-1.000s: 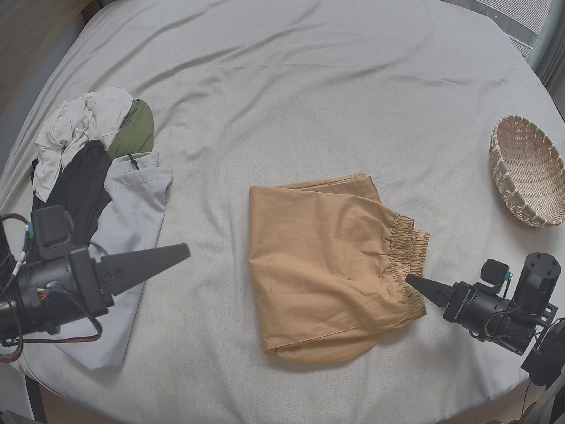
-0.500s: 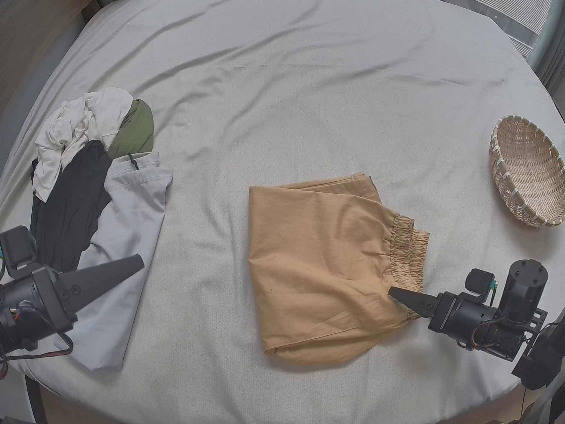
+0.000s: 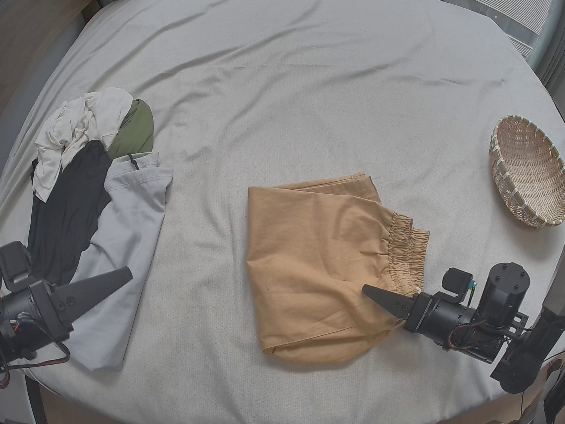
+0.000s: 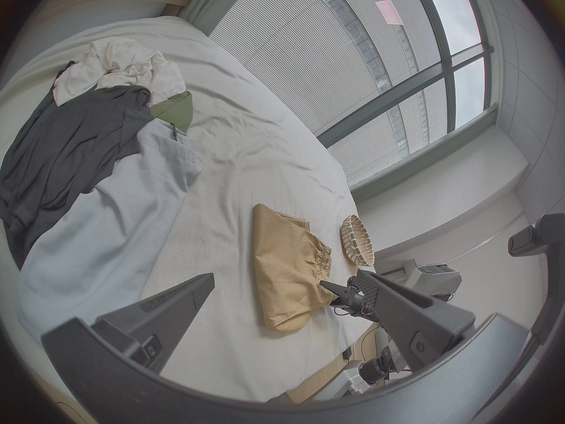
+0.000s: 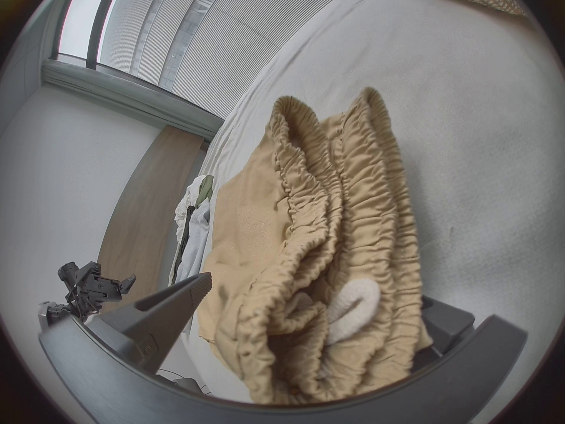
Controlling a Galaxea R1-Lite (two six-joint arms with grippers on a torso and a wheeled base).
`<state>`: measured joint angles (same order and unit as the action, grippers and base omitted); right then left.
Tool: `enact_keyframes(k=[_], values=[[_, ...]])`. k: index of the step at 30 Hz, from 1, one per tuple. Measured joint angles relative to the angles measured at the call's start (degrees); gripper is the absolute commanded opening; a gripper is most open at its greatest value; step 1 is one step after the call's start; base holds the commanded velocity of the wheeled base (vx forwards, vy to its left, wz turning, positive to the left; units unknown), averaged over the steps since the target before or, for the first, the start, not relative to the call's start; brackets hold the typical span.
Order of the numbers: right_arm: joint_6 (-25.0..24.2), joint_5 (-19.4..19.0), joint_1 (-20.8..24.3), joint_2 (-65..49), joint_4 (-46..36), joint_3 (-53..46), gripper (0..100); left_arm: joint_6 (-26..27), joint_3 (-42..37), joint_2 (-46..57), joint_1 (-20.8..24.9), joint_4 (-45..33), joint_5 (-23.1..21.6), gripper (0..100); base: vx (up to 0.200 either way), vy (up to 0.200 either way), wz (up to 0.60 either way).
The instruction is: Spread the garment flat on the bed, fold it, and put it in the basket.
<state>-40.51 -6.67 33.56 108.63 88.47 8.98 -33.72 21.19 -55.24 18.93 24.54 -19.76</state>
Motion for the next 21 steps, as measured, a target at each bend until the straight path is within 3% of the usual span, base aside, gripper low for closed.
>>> enact_keyframes(k=[1, 2, 13, 21], values=[[0.0, 0.0, 0.1, 0.3, 0.0, 0.1, 100, 0.0, -0.1, 0.1, -0.1, 0.0, -0.1, 100, 0.0, 0.0, 0.0], [0.0, 0.0, 0.1, 0.4, 0.1, 0.1, 0, 0.0, -0.2, 0.1, -0.2, 0.0, -0.1, 100, 0.0, 0.0, 0.0], [-0.1, -0.1, 0.6, -1.5, -0.3, -0.4, 0, 0.0, -0.8, 0.3, -0.2, 0.0, -0.1, 100, 0.0, 0.0, 0.0], [0.0, -2.0, 1.4, -9.0, -0.2, -2.1, 0, -0.4, -1.4, 0.3, -0.2, 0.7, -0.2, 100, 0.0, 0.0, 0.0]])
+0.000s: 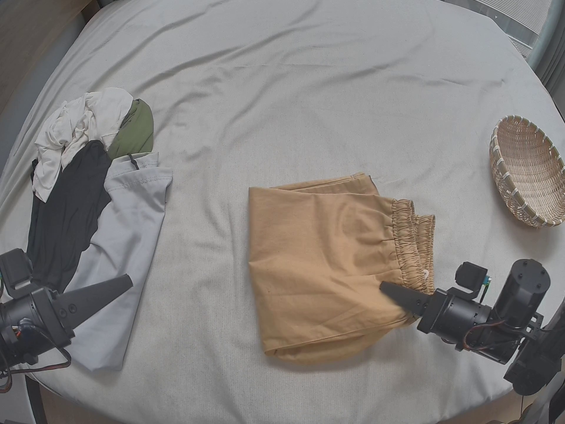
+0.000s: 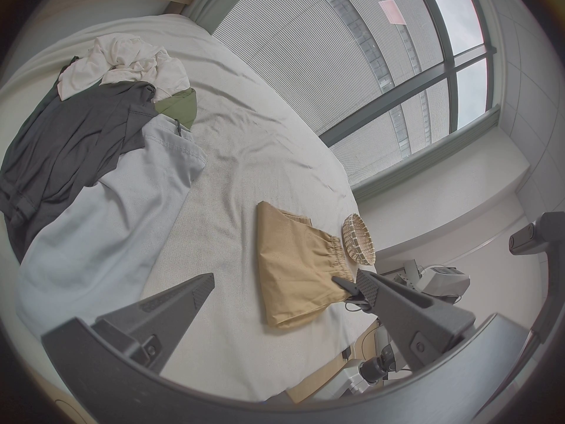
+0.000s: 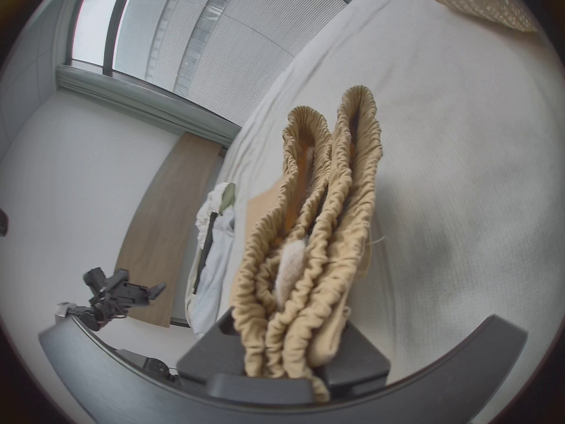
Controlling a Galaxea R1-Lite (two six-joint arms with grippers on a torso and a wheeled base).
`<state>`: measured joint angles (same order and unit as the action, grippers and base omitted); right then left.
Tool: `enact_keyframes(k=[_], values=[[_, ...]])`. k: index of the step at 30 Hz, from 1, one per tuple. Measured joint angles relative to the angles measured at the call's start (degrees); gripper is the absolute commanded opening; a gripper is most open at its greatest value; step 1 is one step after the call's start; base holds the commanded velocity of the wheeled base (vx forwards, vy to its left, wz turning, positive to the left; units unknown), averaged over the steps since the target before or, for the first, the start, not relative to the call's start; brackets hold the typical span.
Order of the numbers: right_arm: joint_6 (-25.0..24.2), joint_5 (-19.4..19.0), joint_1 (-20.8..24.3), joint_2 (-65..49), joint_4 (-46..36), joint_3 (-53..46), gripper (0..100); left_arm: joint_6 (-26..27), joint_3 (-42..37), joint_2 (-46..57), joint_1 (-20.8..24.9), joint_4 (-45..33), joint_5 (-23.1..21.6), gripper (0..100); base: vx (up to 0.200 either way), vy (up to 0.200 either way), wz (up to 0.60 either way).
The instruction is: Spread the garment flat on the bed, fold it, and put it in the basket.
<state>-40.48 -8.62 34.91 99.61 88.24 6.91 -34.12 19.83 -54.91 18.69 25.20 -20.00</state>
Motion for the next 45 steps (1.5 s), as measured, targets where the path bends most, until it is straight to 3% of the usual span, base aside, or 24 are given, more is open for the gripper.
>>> enact_keyframes(k=[7, 16, 30, 45], values=[[1.0, -5.3, -1.5, -9.1, -0.3, -0.9, 0, -0.4, -1.5, 0.1, -0.1, 2.2, -0.4, 100, 0.0, 0.0, 0.0], [6.1, -5.8, -2.1, -14.3, -1.4, 2.1, 0, -0.5, -4.1, 0.6, -0.2, 3.2, -0.5, 100, 0.0, 0.0, 0.0], [7.8, -5.7, -8.1, -20.3, -22.4, 20.1, 0, -0.5, -4.9, 0.8, -0.1, 4.2, -0.5, 100, 0.0, 0.0, 0.0], [8.7, -5.7, -22.7, -28.1, -39.8, 39.3, 0, -0.6, -5.9, 0.6, 0.0, 4.9, -0.6, 100, 0.0, 0.0, 0.0]])
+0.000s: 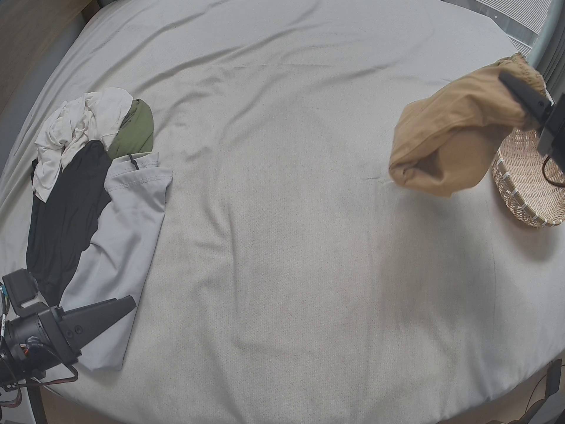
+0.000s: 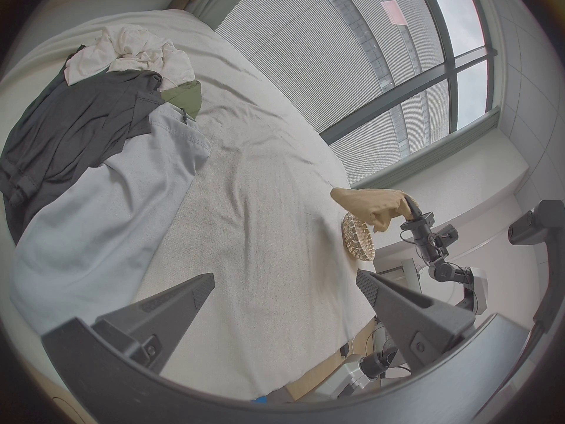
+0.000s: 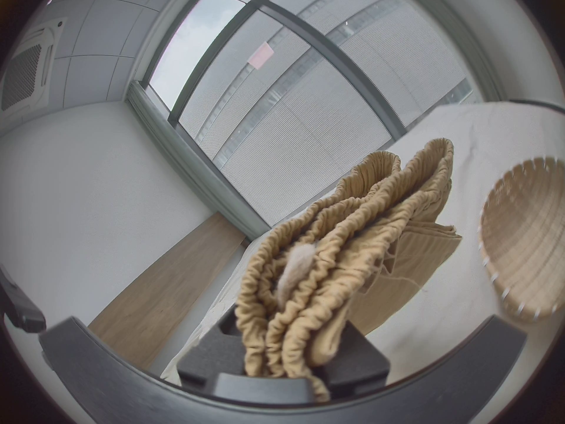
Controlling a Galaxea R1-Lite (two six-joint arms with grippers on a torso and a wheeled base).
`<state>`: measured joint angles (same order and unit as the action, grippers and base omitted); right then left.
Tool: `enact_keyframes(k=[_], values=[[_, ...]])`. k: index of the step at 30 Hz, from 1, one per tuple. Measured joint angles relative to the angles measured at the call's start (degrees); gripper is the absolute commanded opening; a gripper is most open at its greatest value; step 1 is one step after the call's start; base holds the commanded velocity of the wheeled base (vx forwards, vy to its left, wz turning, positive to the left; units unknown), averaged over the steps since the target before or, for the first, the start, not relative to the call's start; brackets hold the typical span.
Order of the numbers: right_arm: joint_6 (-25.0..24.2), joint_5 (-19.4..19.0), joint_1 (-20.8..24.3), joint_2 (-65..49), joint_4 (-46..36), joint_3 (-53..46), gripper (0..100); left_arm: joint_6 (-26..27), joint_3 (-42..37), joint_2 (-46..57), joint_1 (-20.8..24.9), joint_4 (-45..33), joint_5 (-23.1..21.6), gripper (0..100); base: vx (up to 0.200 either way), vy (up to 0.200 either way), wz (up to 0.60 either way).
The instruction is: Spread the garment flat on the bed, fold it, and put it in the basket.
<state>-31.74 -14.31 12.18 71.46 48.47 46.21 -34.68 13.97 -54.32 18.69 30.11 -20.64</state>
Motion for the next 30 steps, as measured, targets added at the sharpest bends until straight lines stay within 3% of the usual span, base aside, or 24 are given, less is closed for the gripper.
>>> enact_keyframes(k=[14, 22, 30], values=[[0.3, -1.1, -22.8, 1.2, -6.1, 10.3, 0, 0.0, -0.5, 0.2, 0.1, 0.1, 0.0, 100, 0.0, 0.0, 0.0], [0.3, -1.3, -32.3, 5.2, -6.3, 15.6, 0, 0.1, -0.5, 0.2, 0.1, 0.1, -0.4, 100, 0.0, 0.0, 0.0], [0.3, -3.1, -38.1, 8.8, -6.4, 17.8, 0, 0.1, -0.4, 0.2, 0.1, 0.1, -0.7, 100, 0.0, 0.0, 0.0]])
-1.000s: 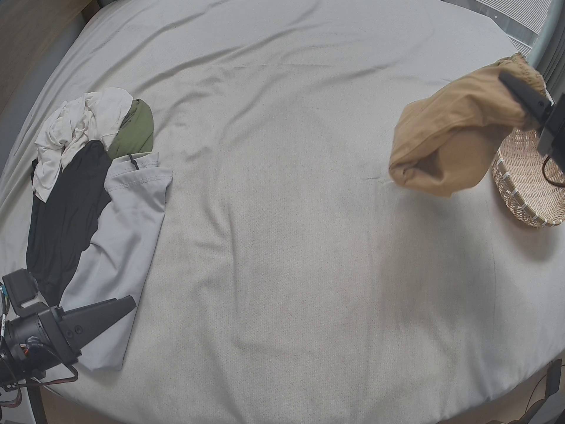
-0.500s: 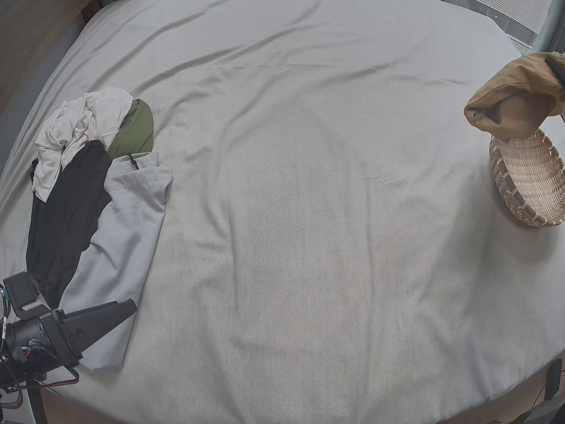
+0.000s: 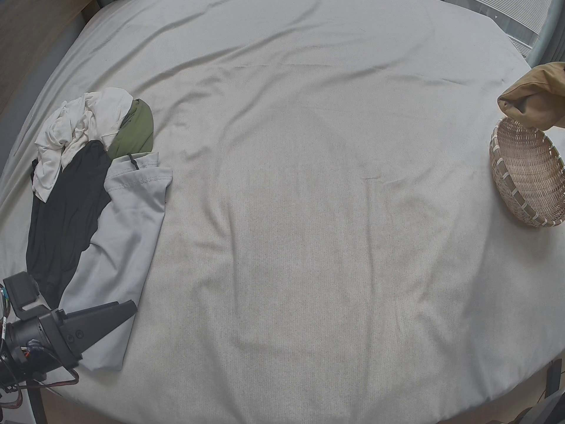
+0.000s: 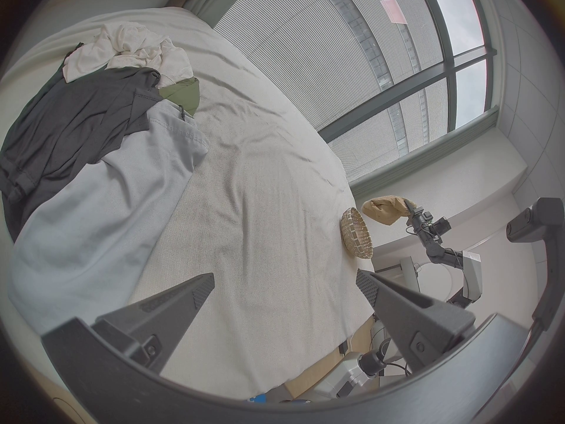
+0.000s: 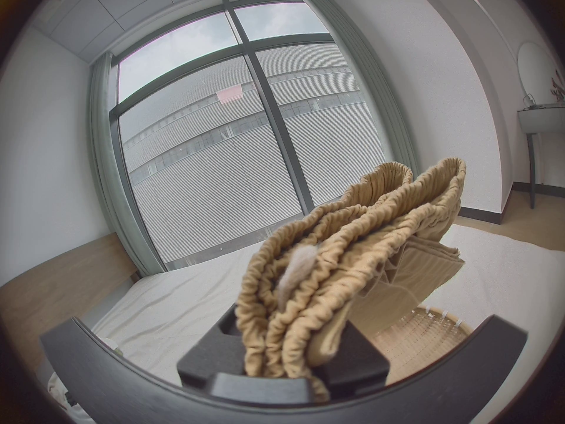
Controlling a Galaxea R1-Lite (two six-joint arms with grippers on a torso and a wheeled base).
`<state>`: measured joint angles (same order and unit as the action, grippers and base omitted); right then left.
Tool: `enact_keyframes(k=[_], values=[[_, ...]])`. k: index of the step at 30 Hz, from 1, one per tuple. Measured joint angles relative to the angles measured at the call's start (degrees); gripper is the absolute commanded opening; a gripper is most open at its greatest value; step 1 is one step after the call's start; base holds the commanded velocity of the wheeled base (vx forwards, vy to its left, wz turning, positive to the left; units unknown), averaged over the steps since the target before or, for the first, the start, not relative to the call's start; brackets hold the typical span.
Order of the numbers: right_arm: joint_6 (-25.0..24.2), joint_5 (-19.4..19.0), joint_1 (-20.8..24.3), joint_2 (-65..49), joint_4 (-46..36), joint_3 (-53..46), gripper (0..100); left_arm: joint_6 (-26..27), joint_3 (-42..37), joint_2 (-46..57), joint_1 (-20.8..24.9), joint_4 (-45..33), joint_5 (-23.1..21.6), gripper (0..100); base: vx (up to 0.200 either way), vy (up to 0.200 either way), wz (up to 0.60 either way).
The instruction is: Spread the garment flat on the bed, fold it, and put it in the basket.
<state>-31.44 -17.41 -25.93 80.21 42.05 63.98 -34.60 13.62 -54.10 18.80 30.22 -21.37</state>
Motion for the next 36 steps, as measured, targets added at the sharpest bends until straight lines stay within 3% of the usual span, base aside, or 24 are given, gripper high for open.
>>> enact_keyframes(k=[18, 28, 33, 36], values=[[0.0, -1.2, -4.3, 6.1, 0.1, 2.6, 0, -0.1, -0.3, 0.1, 0.2, 1.2, -0.1, 100, 0.0, 0.0, 0.0], [-0.1, -4.2, -6.7, 8.1, 1.2, -3.7, 0, -0.1, -0.2, 0.2, 0.2, 1.9, -0.1, 100, 0.0, 0.0, 0.0], [-0.3, -4.8, -7.0, 8.5, 8.2, -11.2, 0, -0.1, -0.2, 0.2, 0.3, 2.0, -0.2, 100, 0.0, 0.0, 0.0], [-0.3, -5.3, -7.0, 9.3, 16.7, -16.7, 0, -0.1, -0.4, 0.2, 0.3, 2.0, -0.5, 100, 0.0, 0.0, 0.0]])
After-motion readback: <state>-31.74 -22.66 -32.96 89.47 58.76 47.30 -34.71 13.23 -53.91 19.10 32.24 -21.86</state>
